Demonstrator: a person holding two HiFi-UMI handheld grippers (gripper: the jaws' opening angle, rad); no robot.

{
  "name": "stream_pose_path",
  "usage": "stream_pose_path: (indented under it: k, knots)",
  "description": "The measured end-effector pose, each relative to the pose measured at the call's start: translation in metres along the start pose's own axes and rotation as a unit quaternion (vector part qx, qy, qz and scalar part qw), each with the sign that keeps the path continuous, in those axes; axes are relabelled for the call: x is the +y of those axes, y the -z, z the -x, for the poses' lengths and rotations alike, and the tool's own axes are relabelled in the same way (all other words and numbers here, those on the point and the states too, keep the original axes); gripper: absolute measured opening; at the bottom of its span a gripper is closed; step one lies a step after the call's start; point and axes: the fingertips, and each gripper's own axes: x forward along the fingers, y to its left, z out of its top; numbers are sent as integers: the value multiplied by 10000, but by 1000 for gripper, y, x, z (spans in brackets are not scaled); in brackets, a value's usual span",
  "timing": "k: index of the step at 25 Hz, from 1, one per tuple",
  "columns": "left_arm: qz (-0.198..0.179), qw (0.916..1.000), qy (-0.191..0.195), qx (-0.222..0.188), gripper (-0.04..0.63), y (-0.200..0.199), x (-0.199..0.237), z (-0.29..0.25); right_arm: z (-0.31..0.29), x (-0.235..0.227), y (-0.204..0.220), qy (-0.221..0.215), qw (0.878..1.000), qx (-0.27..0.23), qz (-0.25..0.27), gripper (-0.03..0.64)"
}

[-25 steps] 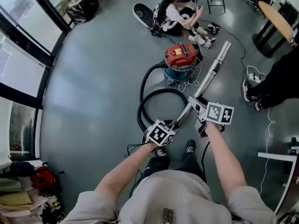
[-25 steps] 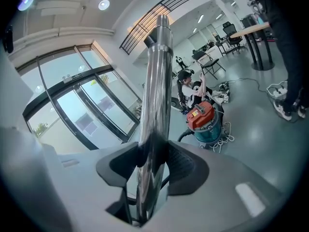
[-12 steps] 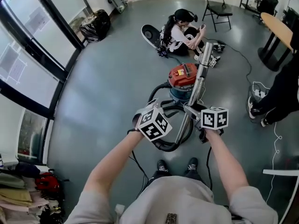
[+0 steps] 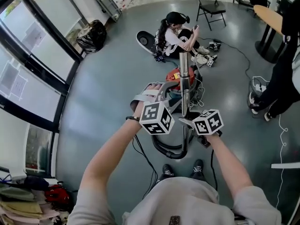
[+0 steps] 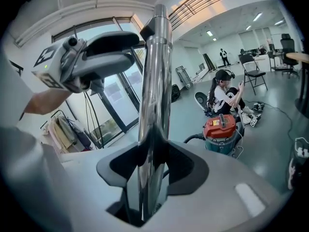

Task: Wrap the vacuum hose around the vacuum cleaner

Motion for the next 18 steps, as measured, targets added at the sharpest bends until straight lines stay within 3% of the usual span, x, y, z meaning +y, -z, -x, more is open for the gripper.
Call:
stream_pose_path:
  k: [3,9,13,18]
  knots:
    - [-353,9994,45,-36,229,-15,13,0,1,-3,6,-54,9998,176,96,190]
    - [-657,9949,766,-53,276,-43,-1,-17,9,-8,19,-144,9978,529,361,190]
    - [-1021,9887,1074,222,284,-39,-14,-32,8,-7,27,-171,9949,760,644,190]
    - [-465,9874,1469,348,293,-18,-17,-28,2,-1,34,-235,9923,953,760,190]
